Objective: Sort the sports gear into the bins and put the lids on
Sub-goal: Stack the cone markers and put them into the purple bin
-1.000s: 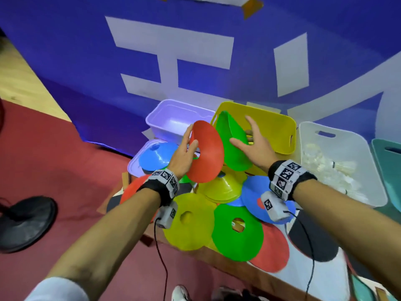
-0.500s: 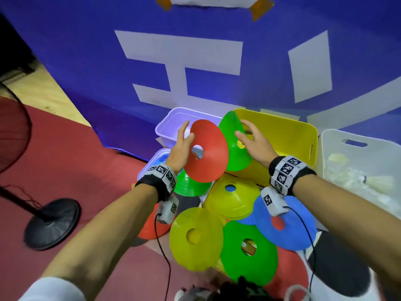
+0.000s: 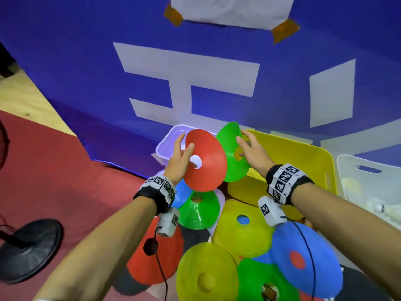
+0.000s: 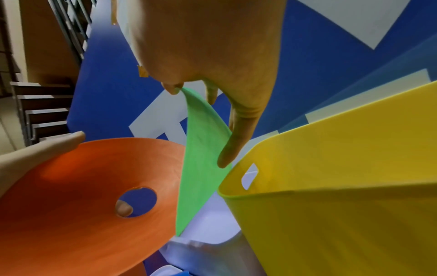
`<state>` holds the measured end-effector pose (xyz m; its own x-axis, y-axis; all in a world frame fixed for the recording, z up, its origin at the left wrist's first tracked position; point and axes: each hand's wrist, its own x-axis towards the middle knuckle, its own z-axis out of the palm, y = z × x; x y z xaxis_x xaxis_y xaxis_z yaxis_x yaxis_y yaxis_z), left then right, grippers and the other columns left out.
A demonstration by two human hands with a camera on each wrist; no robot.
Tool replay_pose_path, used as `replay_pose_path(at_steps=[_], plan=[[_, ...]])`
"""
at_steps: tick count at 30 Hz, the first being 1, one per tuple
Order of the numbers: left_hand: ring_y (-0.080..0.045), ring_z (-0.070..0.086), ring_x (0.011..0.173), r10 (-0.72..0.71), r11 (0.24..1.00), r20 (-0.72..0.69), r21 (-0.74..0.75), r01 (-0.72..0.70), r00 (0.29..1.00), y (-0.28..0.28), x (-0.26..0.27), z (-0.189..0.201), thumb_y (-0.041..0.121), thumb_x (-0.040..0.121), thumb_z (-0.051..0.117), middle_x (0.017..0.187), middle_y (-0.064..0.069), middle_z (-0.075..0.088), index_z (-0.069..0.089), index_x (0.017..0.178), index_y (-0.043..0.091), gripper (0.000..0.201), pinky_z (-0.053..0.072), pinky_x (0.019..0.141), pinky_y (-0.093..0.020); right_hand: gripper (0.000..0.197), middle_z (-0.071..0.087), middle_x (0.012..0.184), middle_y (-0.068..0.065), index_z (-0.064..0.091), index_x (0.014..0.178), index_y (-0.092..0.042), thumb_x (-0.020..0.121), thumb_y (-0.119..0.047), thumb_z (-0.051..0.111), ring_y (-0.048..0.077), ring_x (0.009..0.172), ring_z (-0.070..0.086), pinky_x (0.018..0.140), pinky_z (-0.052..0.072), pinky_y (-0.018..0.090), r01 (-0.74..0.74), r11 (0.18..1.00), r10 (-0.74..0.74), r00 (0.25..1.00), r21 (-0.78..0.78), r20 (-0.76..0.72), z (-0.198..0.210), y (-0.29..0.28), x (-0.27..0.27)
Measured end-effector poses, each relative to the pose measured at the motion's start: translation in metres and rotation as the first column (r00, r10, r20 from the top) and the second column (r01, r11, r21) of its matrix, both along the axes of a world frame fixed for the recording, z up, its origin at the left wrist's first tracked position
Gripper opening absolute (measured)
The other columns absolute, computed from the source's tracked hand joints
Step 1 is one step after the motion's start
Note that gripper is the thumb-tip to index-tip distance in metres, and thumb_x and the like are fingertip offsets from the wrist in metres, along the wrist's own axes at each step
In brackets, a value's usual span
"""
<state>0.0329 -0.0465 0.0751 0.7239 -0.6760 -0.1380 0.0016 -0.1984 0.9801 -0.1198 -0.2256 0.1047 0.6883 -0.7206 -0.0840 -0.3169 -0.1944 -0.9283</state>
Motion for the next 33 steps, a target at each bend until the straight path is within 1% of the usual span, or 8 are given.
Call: replay_pose_path(at_steps=[4, 8, 11, 15, 19, 24, 29, 33], plan=[[-0.018, 0.057, 0.111, 0.012, 1.000, -0.017, 0.005, -0.012, 1.000, -0.005, 0.037, 0.000, 0.070, 0.079, 0.049, 0.112, 0.018, 0.059, 0.031, 0.138, 0.053, 0.064, 0.042, 0.107, -0.046, 0.056, 0.061, 0.111, 0.003, 0.031, 0.150, -0.020, 0.101, -0.040, 0.048, 0.002, 0.076, 0.059, 0.059, 0.044, 0.015, 0.103, 0.993, -0.103, 0.995, 0.050, -0.001, 0.000, 0.000, 0.032], [-0.020, 0.055, 0.102, 0.030, 0.999, -0.018, 0.012, -0.030, 0.999, -0.014, 0.082, -0.005, 0.059, 0.090, 0.048, 0.109, 0.004, 0.059, 0.032, 0.144, 0.043, 0.059, 0.046, 0.095, -0.037, 0.057, 0.053, 0.087, -0.007, 0.029, 0.150, -0.015, 0.101, -0.034, 0.050, -0.002, 0.065, 0.056, 0.046, 0.039, 0.005, 0.189, 0.981, -0.188, 0.982, 0.045, -0.029, 0.001, 0.003, 0.065], [-0.019, 0.053, 0.096, 0.022, 0.997, 0.002, 0.071, -0.023, 1.000, -0.025, 0.104, -0.007, 0.047, 0.101, 0.042, 0.112, -0.001, 0.055, 0.029, 0.148, 0.037, 0.050, 0.038, 0.083, -0.028, 0.061, 0.056, 0.103, 0.004, 0.029, 0.150, -0.018, 0.099, -0.039, 0.053, 0.010, 0.078, 0.060, 0.063, 0.046, 0.012, 0.247, 0.968, -0.246, 0.968, 0.034, -0.040, -0.006, 0.004, 0.081], [-0.018, 0.058, 0.101, -0.046, 0.996, -0.007, 0.083, 0.046, 0.999, -0.043, 0.120, -0.023, 0.051, 0.101, 0.038, 0.122, 0.000, 0.055, 0.031, 0.148, 0.034, 0.051, 0.039, 0.089, -0.030, 0.068, 0.047, 0.141, 0.016, 0.024, 0.152, -0.020, 0.097, -0.046, 0.053, 0.026, 0.122, 0.052, 0.104, 0.044, 0.041, 0.290, 0.957, -0.288, 0.955, 0.017, -0.074, -0.014, 0.010, 0.086], [-0.031, 0.055, 0.119, -0.155, 0.973, -0.038, 0.164, 0.159, 0.987, -0.056, 0.127, -0.041, 0.068, 0.090, 0.036, 0.137, -0.008, 0.055, 0.028, 0.145, 0.043, 0.061, 0.040, 0.106, -0.047, 0.069, 0.042, 0.147, 0.015, 0.021, 0.152, -0.022, 0.096, -0.047, 0.053, 0.028, 0.131, 0.047, 0.107, 0.042, 0.046, 0.345, 0.938, -0.345, 0.935, -0.012, -0.079, -0.017, 0.015, 0.086], [-0.037, 0.044, 0.134, -0.304, 0.887, 0.033, 0.375, 0.270, 0.952, -0.058, 0.143, -0.056, 0.045, 0.098, 0.050, 0.153, -0.014, 0.037, 0.007, 0.155, 0.033, 0.073, 0.032, 0.108, -0.038, 0.072, 0.043, 0.144, 0.010, 0.022, 0.151, -0.024, 0.093, -0.050, 0.057, 0.026, 0.128, 0.049, 0.105, 0.044, 0.049, 0.410, 0.911, -0.412, 0.908, -0.040, -0.071, -0.015, 0.021, 0.087], [-0.033, 0.041, 0.136, -0.373, 0.862, 0.112, 0.409, 0.300, 0.921, -0.048, 0.153, -0.063, 0.039, 0.096, 0.056, 0.154, -0.011, 0.035, 0.019, 0.153, 0.026, 0.070, 0.033, 0.110, -0.039, 0.075, 0.041, 0.147, 0.008, 0.025, 0.149, -0.021, 0.091, -0.054, 0.057, 0.023, 0.132, 0.044, 0.108, 0.041, 0.046, 0.437, 0.893, -0.445, 0.893, -0.110, -0.071, -0.015, 0.024, 0.101], [-0.028, 0.035, 0.139, -0.460, 0.827, 0.163, 0.436, 0.354, 0.873, -0.037, 0.157, -0.069, 0.040, 0.095, 0.057, 0.153, -0.007, 0.038, 0.030, 0.150, 0.024, 0.062, 0.031, 0.113, -0.043, 0.082, 0.047, 0.135, 0.005, 0.025, 0.148, -0.025, 0.082, -0.064, 0.056, 0.024, 0.117, 0.057, 0.097, 0.050, 0.050, 0.445, 0.896, -0.444, 0.894, -0.002, -0.051, -0.019, 0.028, 0.121]])
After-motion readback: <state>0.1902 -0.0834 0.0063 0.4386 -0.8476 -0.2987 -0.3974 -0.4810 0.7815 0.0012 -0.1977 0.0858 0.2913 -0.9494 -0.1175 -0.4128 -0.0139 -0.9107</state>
